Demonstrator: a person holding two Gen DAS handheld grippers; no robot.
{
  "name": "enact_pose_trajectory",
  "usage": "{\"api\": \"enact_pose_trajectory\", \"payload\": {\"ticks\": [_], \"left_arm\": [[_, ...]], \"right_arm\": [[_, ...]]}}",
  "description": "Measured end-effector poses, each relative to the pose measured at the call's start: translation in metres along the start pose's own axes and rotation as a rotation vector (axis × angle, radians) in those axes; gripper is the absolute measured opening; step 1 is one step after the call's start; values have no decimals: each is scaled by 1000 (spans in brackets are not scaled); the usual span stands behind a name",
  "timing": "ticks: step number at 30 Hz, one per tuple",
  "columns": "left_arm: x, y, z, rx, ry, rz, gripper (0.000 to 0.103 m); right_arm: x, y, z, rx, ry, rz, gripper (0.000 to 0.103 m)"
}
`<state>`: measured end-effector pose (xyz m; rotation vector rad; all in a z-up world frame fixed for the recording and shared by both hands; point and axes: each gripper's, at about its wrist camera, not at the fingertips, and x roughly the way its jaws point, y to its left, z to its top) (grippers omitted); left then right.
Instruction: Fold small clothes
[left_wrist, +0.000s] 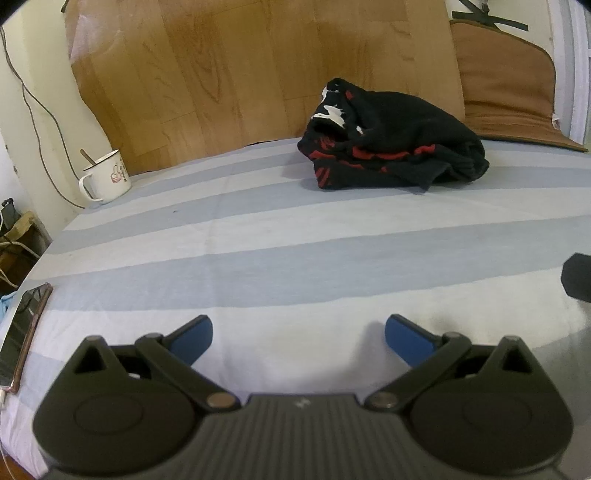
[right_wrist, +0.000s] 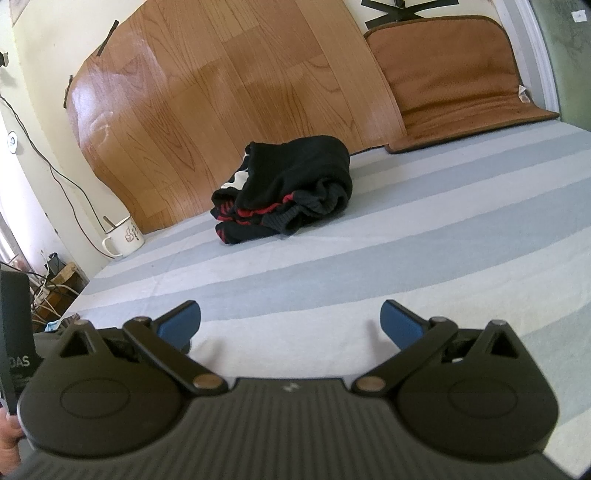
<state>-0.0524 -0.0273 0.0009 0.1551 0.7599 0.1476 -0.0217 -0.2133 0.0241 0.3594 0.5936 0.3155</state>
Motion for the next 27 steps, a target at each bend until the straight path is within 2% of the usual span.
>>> {"api": "enact_pose_trajectory", "payload": {"ticks": [27], "left_arm": [[-4, -10, 0, 11, 24, -18, 103]], "right_arm": [[-1, -3, 4, 9, -4, 0, 103]]}}
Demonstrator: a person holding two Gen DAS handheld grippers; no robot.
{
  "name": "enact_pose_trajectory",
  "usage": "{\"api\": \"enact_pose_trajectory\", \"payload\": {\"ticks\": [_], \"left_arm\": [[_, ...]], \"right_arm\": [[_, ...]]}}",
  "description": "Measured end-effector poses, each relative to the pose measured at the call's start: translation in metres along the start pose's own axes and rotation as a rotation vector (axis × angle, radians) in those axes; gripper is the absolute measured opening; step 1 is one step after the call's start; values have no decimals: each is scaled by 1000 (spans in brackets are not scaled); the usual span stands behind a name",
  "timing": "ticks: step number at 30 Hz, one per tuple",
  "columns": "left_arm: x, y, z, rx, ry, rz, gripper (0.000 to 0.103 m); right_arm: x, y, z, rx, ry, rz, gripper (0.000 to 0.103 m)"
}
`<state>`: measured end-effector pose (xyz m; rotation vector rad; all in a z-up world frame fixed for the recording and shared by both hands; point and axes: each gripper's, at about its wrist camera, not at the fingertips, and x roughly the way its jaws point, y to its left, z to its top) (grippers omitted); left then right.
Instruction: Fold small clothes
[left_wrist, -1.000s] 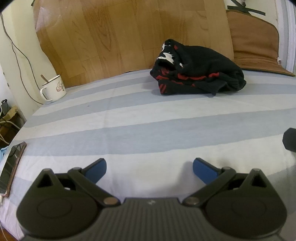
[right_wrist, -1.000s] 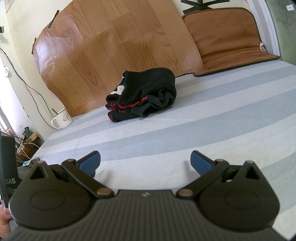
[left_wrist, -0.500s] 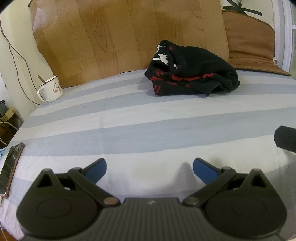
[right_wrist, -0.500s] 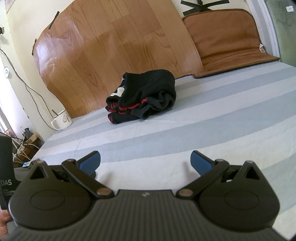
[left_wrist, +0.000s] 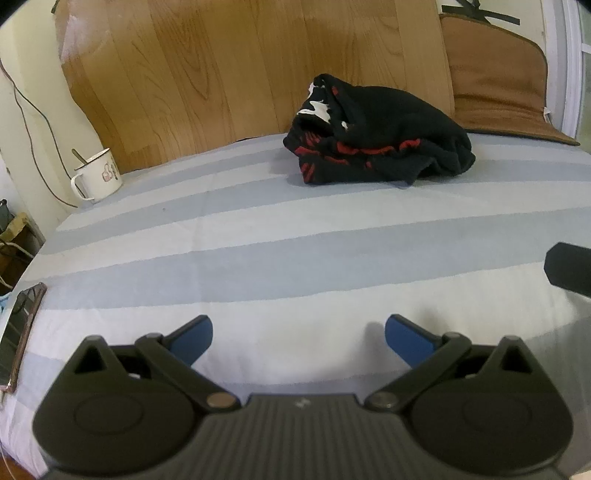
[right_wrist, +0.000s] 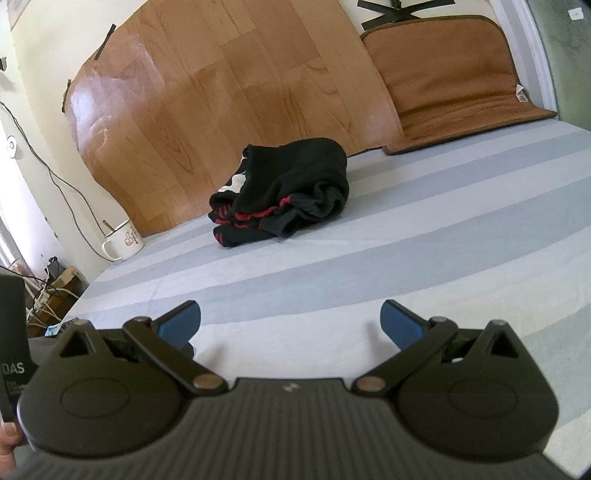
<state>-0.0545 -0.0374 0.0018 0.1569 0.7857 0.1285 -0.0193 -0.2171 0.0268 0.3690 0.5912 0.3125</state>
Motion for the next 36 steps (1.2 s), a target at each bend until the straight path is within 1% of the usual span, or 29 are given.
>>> {"api": "enact_pose_trajectory", "payload": {"ticks": [13, 24, 36], "left_arm": [[0, -1, -2, -1, 7, -11, 103], [-1, -5, -4, 16, 13, -37, 103], [-1, -4, -4, 14, 15, -42, 103]], "right_arm": [[0, -2, -1, 4, -3, 0, 103], [0, -3, -2, 6, -3, 0, 103], [1, -4, -2, 5, -2, 2, 103]]}}
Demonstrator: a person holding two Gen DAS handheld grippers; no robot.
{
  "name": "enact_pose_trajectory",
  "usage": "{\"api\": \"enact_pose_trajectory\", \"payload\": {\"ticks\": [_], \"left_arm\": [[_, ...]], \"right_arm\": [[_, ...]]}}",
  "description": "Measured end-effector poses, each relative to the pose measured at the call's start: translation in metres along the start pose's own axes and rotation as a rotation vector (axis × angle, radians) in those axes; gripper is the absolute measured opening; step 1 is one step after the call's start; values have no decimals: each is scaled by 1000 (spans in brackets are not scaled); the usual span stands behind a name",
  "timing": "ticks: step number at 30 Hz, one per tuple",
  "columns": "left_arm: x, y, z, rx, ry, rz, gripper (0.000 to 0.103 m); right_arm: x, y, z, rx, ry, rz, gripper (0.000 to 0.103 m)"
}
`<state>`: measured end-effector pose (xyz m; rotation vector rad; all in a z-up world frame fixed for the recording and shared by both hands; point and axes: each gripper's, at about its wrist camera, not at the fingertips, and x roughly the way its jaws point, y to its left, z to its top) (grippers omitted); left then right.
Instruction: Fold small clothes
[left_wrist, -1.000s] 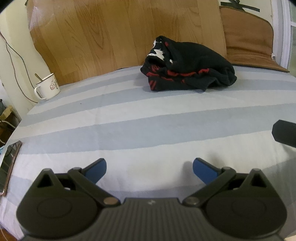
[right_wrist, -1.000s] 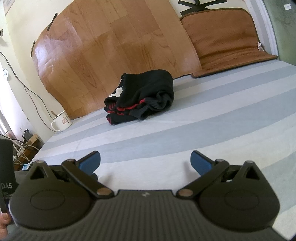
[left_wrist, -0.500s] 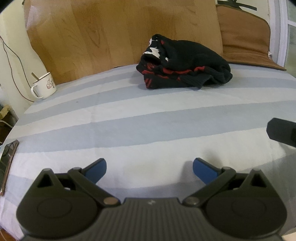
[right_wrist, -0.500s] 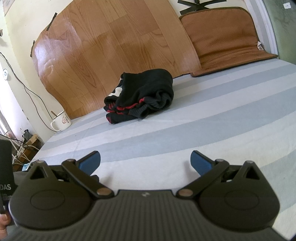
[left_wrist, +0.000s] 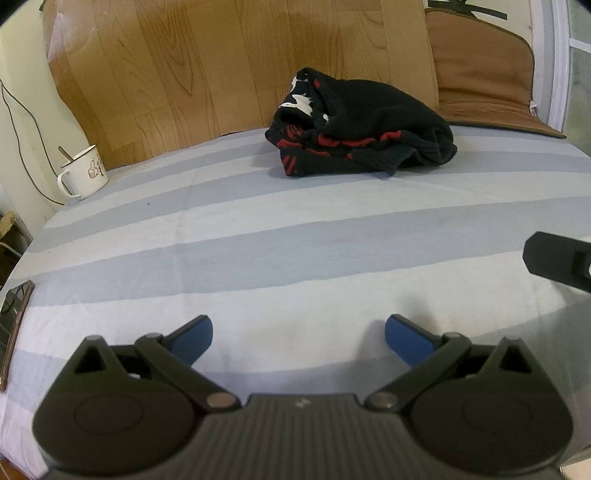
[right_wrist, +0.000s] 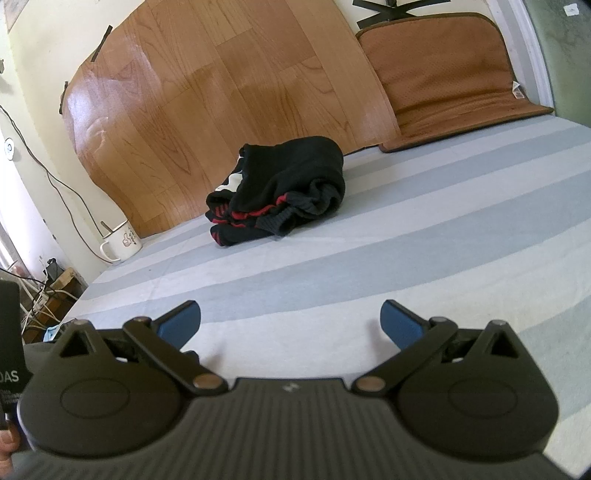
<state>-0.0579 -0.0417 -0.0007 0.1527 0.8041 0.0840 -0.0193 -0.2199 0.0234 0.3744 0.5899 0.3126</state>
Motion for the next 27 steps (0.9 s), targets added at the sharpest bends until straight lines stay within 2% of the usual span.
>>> {"api": "enact_pose_trajectory", "payload": {"ticks": [27], "left_arm": [[0, -2, 0, 5, 3, -9, 103]], "right_arm": [[0, -1, 1, 0, 0, 1, 103]]}}
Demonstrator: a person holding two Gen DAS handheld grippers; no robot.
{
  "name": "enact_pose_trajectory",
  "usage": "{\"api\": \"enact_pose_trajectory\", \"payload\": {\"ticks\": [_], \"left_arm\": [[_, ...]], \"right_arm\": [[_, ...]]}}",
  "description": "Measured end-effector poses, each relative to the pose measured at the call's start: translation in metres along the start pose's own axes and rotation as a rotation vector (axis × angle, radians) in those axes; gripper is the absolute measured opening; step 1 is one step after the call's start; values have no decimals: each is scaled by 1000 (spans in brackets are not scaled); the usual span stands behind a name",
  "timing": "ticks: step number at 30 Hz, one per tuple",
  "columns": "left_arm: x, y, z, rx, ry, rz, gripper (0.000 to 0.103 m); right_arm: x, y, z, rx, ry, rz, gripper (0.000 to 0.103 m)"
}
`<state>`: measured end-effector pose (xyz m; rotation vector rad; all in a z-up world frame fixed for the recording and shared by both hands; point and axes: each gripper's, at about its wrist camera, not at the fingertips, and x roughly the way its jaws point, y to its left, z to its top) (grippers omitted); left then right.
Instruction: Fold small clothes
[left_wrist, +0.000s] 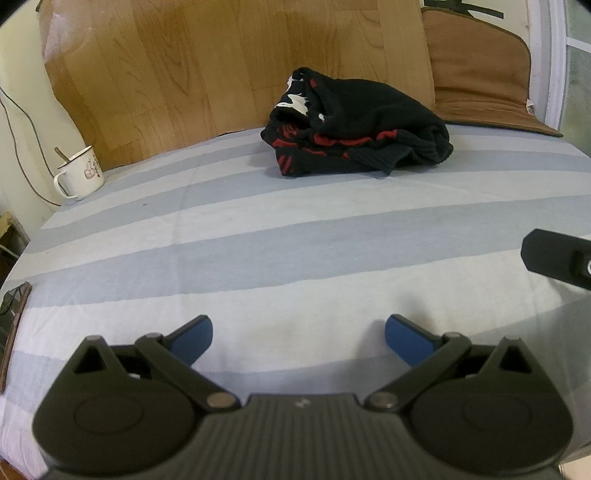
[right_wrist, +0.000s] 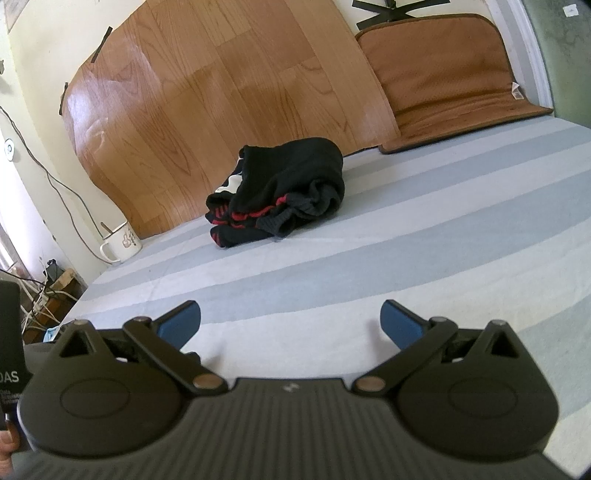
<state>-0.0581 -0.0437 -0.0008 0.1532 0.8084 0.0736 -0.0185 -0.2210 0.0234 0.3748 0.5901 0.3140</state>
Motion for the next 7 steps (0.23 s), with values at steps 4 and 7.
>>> {"api": "enact_pose_trajectory", "payload": {"ticks": [4, 7], "left_arm": [[0, 0, 1, 3, -4, -15, 103], [0, -1, 3, 6, -9, -24, 103]], "right_arm": [[0, -1, -1, 2, -4, -4, 103], [0, 0, 0, -4, -9, -5, 103]]}}
